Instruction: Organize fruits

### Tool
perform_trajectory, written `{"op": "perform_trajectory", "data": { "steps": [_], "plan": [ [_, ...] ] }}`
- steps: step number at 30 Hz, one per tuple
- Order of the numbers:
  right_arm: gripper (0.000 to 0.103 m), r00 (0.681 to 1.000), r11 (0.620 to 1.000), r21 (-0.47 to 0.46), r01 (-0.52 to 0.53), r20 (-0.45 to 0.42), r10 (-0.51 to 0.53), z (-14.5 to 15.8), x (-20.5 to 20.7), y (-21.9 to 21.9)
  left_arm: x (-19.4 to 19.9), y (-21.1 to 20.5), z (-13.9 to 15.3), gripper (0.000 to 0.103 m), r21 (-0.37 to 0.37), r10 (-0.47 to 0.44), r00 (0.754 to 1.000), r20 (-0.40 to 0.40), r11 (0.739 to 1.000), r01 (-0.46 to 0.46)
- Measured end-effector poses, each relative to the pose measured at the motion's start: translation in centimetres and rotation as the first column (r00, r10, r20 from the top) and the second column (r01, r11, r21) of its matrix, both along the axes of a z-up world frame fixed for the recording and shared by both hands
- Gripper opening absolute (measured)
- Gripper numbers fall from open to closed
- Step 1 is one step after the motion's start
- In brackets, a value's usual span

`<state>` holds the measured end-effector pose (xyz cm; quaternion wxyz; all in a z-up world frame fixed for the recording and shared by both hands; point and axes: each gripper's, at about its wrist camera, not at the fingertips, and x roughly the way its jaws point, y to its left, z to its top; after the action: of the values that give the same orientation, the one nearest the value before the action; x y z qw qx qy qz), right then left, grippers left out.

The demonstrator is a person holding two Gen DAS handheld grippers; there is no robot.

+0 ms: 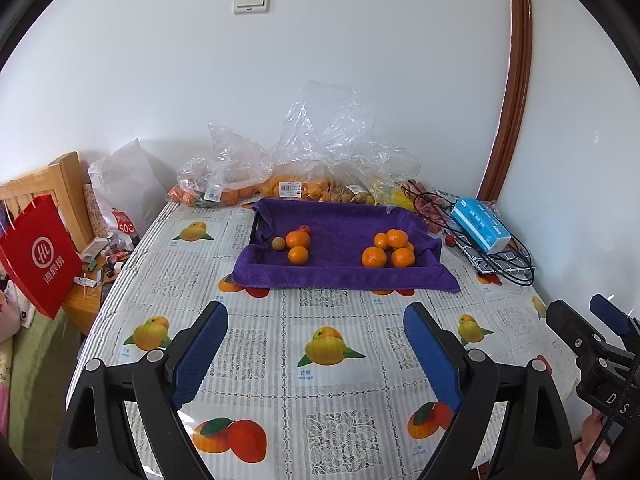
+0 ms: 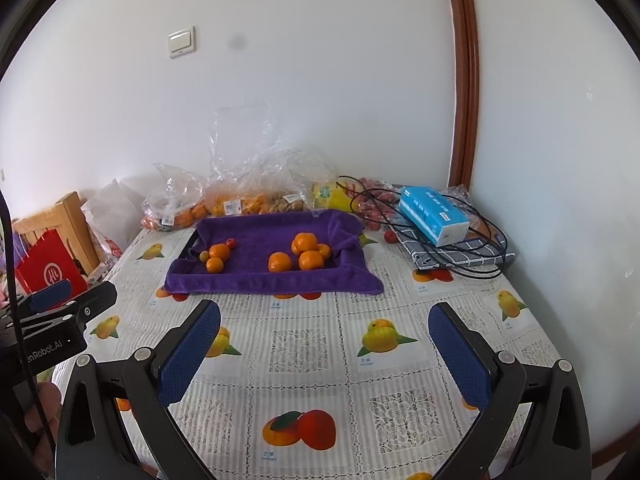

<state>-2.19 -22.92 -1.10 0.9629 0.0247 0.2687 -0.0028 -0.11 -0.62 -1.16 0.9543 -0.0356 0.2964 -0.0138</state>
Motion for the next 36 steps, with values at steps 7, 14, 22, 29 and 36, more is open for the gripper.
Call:
{"op": "perform_trajectory", "data": {
  "steps": [7, 14, 22, 29, 36],
  "plan": [
    [0.102, 1.0, 1.0, -0.001, -0.006, 0.001, 0.006, -0.04, -0.07, 0.31, -0.13, 0.35, 0.09, 0.09, -0.009, 0.005, 1.0, 0.001, 1.0, -0.004],
    [0.102, 1.0, 1.0, -0.005, -0.006, 0.003, 0.006, 0.08, -0.09, 0.52, -0.17, 0.3, 0.1, 0.091, -0.006, 0.007, 1.0, 0.004, 1.0, -0.007],
    [0.102, 1.0, 1.0, -0.012, -0.004, 0.004, 0.004, 0.2, -0.08, 0.65, -0.29, 0.38, 0.32, 0.091, -0.002, 0.003, 1.0, 0.005, 1.0, -0.003],
    [0.102, 1.0, 1.0, -0.015, -0.007, 0.008, 0.007, 0.29, -0.17, 0.71, -0.33, 0.35, 0.37, 0.091, -0.001, 0.004, 1.0, 0.007, 1.0, -0.004],
    [0.102, 1.0, 1.0, -0.019, -0.009, 0.009, 0.009, 0.3, -0.2, 0.73, -0.32, 0.34, 0.34, 0.091, 0.0, 0.003, 1.0, 0.006, 1.0, -0.003]
  ]
}}
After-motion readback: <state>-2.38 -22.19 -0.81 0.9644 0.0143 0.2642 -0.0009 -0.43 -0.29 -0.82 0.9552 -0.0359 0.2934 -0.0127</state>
